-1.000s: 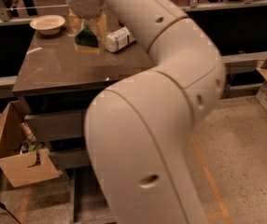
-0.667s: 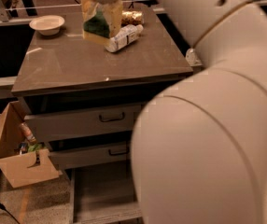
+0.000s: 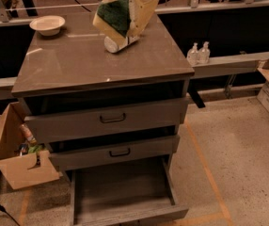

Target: Place sponge into bottom drawer

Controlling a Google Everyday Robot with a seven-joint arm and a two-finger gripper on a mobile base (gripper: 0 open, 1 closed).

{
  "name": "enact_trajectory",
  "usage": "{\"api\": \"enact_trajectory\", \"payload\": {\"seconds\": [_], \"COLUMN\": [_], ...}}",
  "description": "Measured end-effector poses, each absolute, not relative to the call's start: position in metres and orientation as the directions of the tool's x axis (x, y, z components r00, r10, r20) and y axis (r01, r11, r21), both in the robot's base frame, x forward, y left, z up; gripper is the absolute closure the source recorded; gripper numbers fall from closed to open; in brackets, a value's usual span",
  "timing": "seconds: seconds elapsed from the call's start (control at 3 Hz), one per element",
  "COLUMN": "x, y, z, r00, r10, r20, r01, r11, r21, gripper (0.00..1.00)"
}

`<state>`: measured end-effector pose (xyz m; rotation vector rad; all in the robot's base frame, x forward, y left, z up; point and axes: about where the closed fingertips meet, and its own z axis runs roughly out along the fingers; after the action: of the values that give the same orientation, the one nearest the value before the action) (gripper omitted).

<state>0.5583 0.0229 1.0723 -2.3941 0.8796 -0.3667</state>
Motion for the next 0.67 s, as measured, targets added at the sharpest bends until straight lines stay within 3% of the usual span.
{"api": "enact_trajectory", "payload": {"seconds": [0.33,0.67], "x": [0.506,0.46], "y": [0.026,0.032], "z": [1.067,1.019], "r00": [0.727,0.717], "r10": [-0.687,-0.689], "r20": [-0.016,-0.103], "r01": [-0.525,-0.587], "r11": [-0.541,-0.518], "r21": [-0.657,-0.622], "gripper": [1.0,1.0]}}
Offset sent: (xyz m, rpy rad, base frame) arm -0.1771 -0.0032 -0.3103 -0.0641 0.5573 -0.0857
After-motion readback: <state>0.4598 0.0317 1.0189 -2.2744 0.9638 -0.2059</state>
